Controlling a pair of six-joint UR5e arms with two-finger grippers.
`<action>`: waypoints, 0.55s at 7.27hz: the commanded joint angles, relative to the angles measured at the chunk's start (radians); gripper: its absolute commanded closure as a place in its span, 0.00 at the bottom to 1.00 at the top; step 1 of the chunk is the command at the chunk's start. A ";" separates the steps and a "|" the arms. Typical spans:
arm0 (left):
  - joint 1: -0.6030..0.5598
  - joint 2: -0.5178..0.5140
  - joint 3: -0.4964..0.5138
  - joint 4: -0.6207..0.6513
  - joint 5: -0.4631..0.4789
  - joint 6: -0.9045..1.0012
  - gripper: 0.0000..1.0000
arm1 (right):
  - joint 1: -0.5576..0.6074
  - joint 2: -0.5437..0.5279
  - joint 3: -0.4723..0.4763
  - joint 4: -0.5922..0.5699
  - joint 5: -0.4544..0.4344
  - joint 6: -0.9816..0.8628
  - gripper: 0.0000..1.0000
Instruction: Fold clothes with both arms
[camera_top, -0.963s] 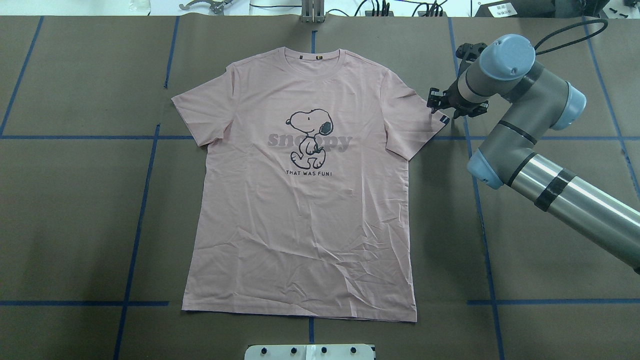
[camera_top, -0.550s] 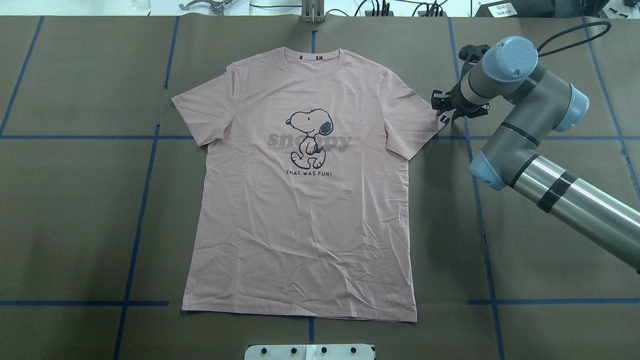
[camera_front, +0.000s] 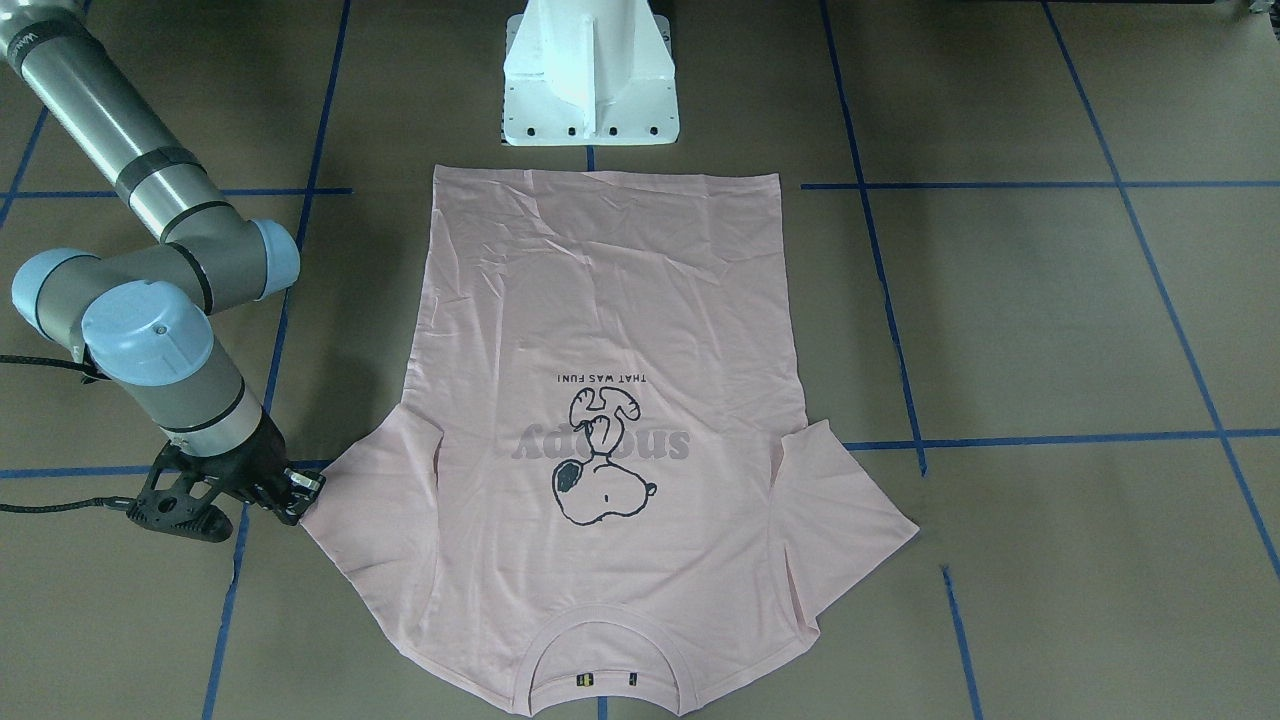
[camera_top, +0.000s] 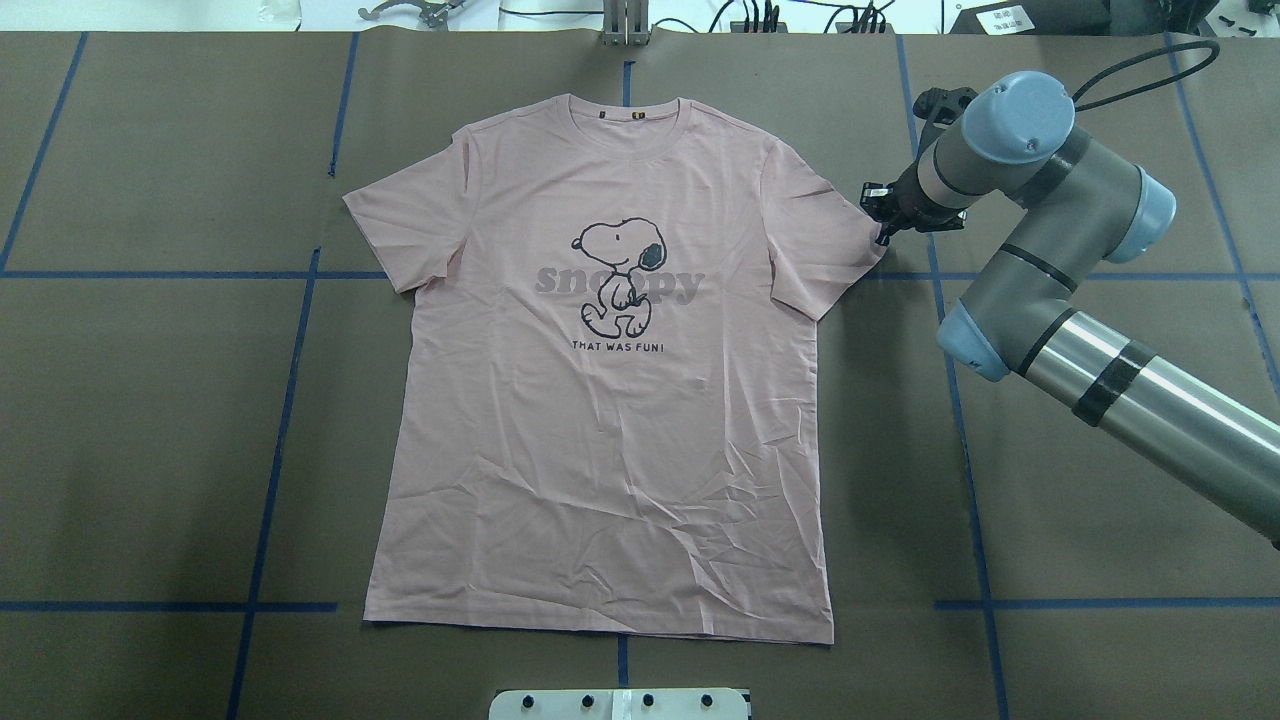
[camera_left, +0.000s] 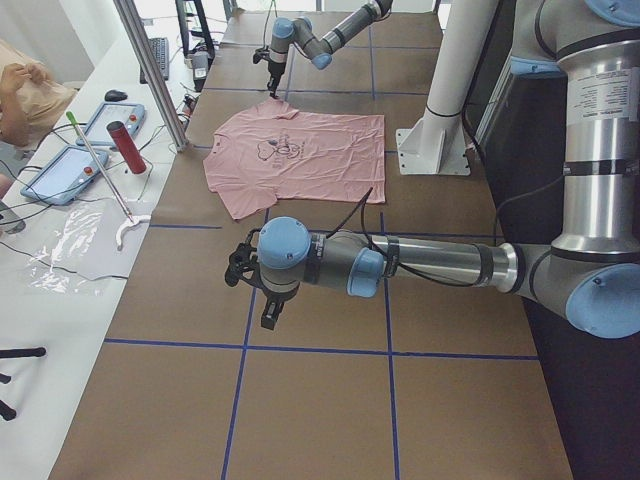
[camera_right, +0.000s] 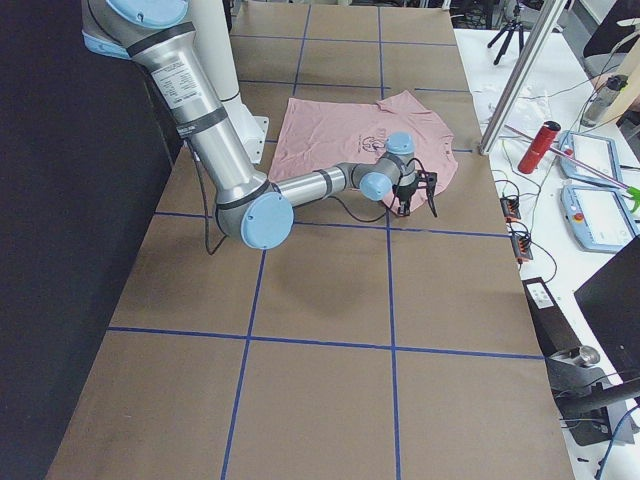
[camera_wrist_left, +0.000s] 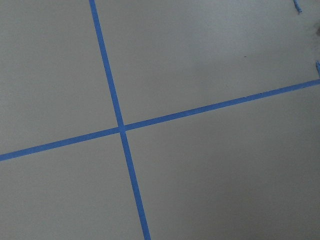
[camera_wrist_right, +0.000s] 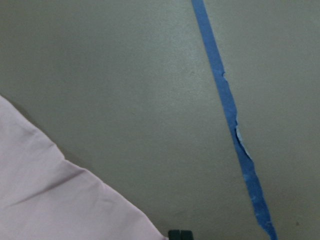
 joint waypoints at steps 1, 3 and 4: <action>0.000 0.000 -0.007 0.000 0.000 0.000 0.00 | -0.007 0.017 0.030 -0.009 0.003 0.050 1.00; 0.000 0.014 -0.028 0.000 -0.001 0.000 0.00 | -0.043 0.079 0.018 -0.030 -0.018 0.130 1.00; 0.000 0.017 -0.036 0.000 -0.001 0.000 0.00 | -0.058 0.130 0.004 -0.074 -0.031 0.135 1.00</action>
